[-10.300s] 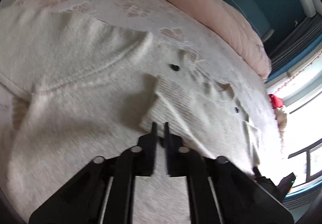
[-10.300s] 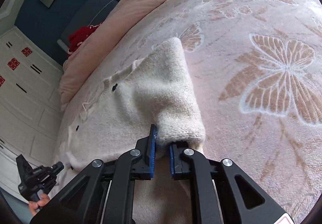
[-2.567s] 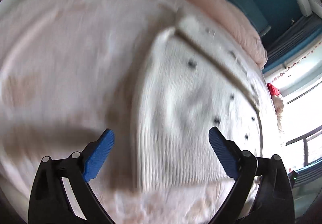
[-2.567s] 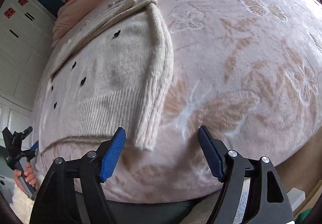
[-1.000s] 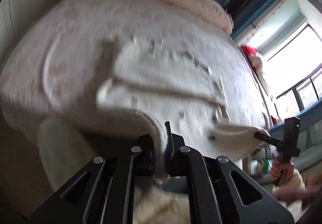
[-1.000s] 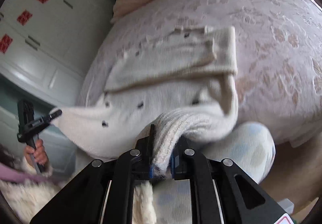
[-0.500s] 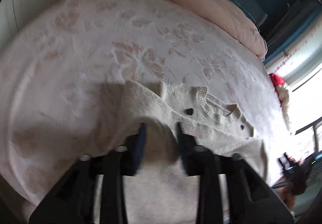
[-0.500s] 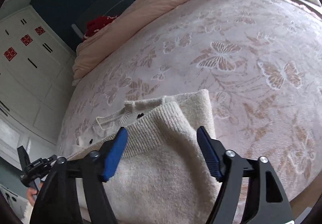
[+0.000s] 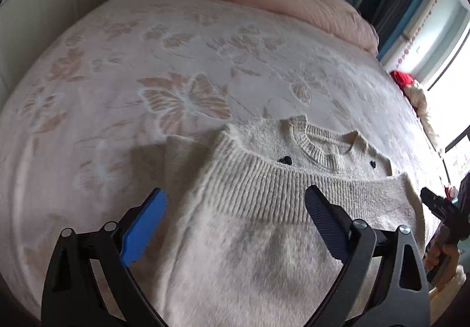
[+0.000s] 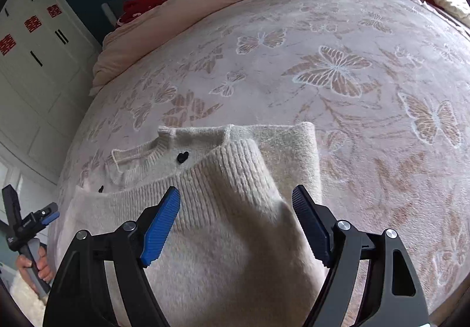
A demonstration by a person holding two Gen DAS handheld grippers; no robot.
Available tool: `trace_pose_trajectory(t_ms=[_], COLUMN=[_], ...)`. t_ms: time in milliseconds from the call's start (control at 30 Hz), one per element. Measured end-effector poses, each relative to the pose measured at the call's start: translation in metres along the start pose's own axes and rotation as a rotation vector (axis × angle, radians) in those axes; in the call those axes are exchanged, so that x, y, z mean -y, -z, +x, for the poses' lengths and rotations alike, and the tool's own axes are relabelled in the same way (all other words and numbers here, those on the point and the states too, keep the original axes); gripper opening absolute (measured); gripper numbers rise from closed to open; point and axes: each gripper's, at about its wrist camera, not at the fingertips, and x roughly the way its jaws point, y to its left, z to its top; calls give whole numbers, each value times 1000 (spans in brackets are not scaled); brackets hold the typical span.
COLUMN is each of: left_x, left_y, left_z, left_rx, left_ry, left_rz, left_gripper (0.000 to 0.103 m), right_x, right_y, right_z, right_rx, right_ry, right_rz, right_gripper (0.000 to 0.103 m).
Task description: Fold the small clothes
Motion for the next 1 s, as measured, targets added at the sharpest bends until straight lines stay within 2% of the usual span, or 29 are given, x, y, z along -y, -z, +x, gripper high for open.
trace_pose_trajectory(t_ms=[33,100,133,167,200,267,400,467,533,600,667,767,800,867,1000], left_x=[0,-4,-6,-8,-10,-9,5,12,13,9,-7,-23,-27,-32,-38], left_y=[-3,-7,-8,-7,-6,-5,-21,-41,-60,-74,-78,-59,-48,-39,-43], left_z=[10,28,35,39,38,11,-70,-94,-91,-65,-13,57,71,76,70], left_rx=[-19,-66,-96,-126,-135,-64,95,152,164,145,57,-58,-83,-69,-82], left_ry=[12,24,23,16,26,63,106,84,56,-6,-58,-177,-200,-196,-183], left_rz=[-7,-41,-58,-74,-99,-95,-54,-25,-35,-50,-113,-128,-126,-141,-154], left_gripper=[92,75,41,8,8,7,7,7,7,7,7,7,7,8,10], right_x=[0,1,2,0,-1,-7,-19,-22,-19,-10,8,21,21,22,28], right_y=[-3,-6,-6,-5,-4,-3,-23,-40,-59,-73,-74,-60,-57,-56,-60], right_z=[6,22,28,33,33,12,-65,-91,-85,-51,5,68,73,73,64], right_rx=[-10,-46,-70,-97,-105,-51,141,230,251,199,86,-54,-58,-52,-61], right_ry=[-3,-19,-28,-29,-8,-51,-128,-141,-108,-53,5,107,124,124,102], right_rz=[12,43,52,52,41,22,6,6,-6,-4,29,9,-7,-5,28], right_gripper=[77,73,47,14,12,8,7,7,7,7,7,7,7,7,12])
